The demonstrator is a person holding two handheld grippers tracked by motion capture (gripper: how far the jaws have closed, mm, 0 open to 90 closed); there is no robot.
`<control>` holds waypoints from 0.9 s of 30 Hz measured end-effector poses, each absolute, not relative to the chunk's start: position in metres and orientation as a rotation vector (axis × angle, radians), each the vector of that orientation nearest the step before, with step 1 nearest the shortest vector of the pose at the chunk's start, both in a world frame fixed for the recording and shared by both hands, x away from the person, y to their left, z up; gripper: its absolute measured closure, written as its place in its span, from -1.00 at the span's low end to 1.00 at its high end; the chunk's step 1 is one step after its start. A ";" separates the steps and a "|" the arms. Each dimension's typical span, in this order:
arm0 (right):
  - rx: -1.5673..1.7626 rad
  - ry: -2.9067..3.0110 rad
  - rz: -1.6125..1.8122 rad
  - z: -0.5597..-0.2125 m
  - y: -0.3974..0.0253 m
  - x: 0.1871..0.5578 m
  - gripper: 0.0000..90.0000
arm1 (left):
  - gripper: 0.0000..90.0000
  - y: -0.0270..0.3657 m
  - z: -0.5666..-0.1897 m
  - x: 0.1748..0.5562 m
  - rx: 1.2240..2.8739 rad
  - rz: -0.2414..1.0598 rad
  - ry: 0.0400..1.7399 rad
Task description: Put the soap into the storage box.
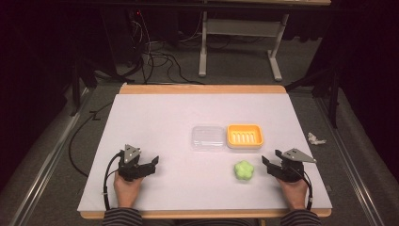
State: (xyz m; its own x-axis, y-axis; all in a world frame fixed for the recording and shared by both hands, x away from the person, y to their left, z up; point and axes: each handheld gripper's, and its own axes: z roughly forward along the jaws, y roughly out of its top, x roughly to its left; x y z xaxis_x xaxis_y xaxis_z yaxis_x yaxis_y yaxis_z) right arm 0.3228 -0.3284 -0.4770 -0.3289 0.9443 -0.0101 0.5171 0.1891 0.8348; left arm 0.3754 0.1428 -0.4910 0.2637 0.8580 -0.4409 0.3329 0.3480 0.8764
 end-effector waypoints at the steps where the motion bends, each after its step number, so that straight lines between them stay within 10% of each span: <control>1: 1.363 1.932 1.029 -0.477 -0.328 0.323 -0.18 | -0.59 0.143 -0.491 0.376 1.222 0.511 1.315; 27: 1.391 1.964 0.991 -0.478 -0.328 0.327 -0.17 | -0.60 0.138 -0.493 0.376 1.254 0.543 1.319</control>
